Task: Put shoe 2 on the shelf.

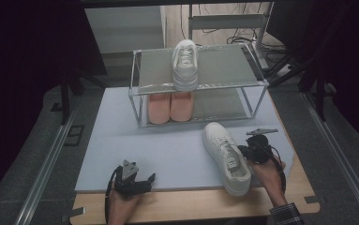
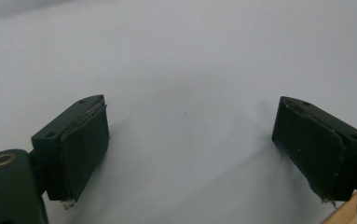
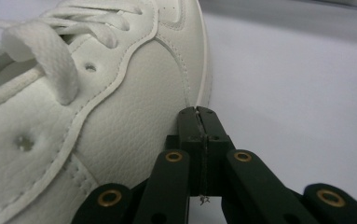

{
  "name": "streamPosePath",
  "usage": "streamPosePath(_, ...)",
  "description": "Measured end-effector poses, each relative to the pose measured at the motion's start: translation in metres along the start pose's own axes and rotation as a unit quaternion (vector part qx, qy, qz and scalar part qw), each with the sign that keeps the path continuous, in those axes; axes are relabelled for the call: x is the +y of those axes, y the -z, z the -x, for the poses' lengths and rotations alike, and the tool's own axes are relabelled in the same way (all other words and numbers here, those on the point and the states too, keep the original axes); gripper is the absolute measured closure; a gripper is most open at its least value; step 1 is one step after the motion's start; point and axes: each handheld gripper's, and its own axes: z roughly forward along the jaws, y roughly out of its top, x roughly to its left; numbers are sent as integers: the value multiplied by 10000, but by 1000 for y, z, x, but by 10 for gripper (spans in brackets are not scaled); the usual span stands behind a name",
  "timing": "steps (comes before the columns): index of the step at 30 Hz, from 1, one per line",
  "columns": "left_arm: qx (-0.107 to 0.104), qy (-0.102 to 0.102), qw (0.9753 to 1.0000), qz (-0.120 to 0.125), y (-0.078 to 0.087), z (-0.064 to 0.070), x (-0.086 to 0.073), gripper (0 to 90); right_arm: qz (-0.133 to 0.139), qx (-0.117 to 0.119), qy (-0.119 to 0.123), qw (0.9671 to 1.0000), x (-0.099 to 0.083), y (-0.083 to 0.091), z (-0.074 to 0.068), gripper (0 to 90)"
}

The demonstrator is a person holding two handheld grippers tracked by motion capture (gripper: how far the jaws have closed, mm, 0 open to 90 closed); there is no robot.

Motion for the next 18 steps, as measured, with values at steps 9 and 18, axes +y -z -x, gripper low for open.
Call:
streamPosePath(9, -1, -1, 10000, 2, 0, 0, 0, 109, 126, 190, -52, 9997, 0, 12, 0, 843)
streamPosePath(18, 0, -3, 10000, 0, 0, 0, 0, 109, 416, 415, -115, 9982, -8, 46, 5, 784)
